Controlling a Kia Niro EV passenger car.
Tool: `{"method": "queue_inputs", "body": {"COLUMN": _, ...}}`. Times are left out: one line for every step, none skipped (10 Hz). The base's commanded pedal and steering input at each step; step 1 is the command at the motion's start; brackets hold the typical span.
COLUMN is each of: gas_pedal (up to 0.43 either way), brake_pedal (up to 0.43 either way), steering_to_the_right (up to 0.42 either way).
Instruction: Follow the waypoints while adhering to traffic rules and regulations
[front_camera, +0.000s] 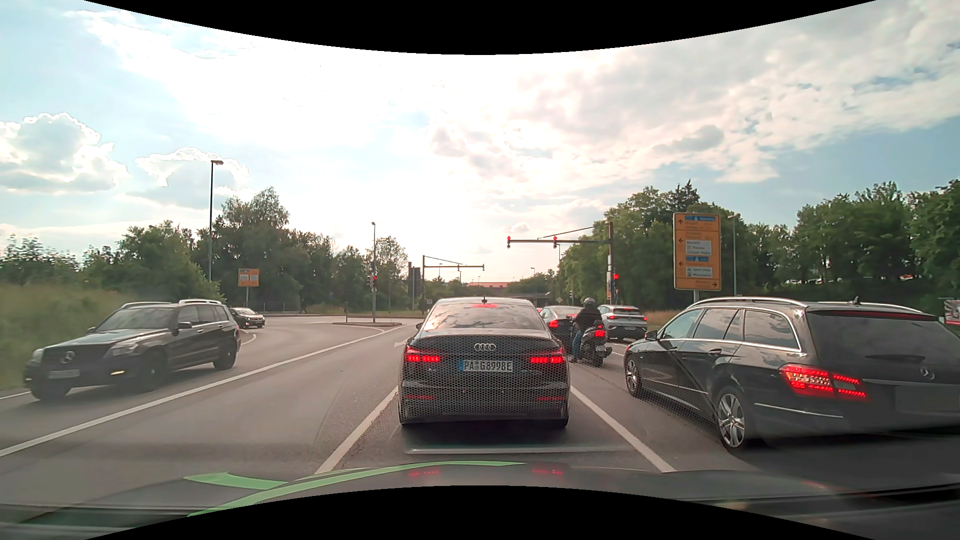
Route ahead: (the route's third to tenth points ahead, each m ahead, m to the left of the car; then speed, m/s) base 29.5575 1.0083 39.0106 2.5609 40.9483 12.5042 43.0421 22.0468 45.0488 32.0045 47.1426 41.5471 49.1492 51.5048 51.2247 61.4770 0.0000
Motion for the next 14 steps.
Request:
{"method": "queue_inputs", "body": {"gas_pedal": 0.000, "brake_pedal": 0.293, "steering_to_the_right": -0.001}}
{"method": "queue_inputs", "body": {"gas_pedal": 0.000, "brake_pedal": 0.293, "steering_to_the_right": -0.001}}
{"method": "queue_inputs", "body": {"gas_pedal": 0.000, "brake_pedal": 0.293, "steering_to_the_right": -0.001}}
{"method": "queue_inputs", "body": {"gas_pedal": 0.000, "brake_pedal": 0.293, "steering_to_the_right": -0.001}}
{"method": "queue_inputs", "body": {"gas_pedal": 0.000, "brake_pedal": 0.293, "steering_to_the_right": -0.002}}
{"method": "queue_inputs", "body": {"gas_pedal": 0.000, "brake_pedal": 0.293, "steering_to_the_right": -0.001}}
{"method": "queue_inputs", "body": {"gas_pedal": 0.000, "brake_pedal": 0.293, "steering_to_the_right": -0.001}}
{"method": "queue_inputs", "body": {"gas_pedal": 0.000, "brake_pedal": 0.293, "steering_to_the_right": -0.002}}
{"method": "queue_inputs", "body": {"gas_pedal": 0.000, "brake_pedal": 0.293, "steering_to_the_right": -0.001}}
{"method": "queue_inputs", "body": {"gas_pedal": 0.000, "brake_pedal": 0.293, "steering_to_the_right": -0.002}}
{"method": "queue_inputs", "body": {"gas_pedal": 0.000, "brake_pedal": 0.293, "steering_to_the_right": -0.001}}
{"method": "queue_inputs", "body": {"gas_pedal": 0.000, "brake_pedal": 0.293, "steering_to_the_right": -0.001}}
{"method": "queue_inputs", "body": {"gas_pedal": 0.000, "brake_pedal": 0.293, "steering_to_the_right": -0.001}}
{"method": "queue_inputs", "body": {"gas_pedal": 0.000, "brake_pedal": 0.293, "steering_to_the_right": -0.001}}
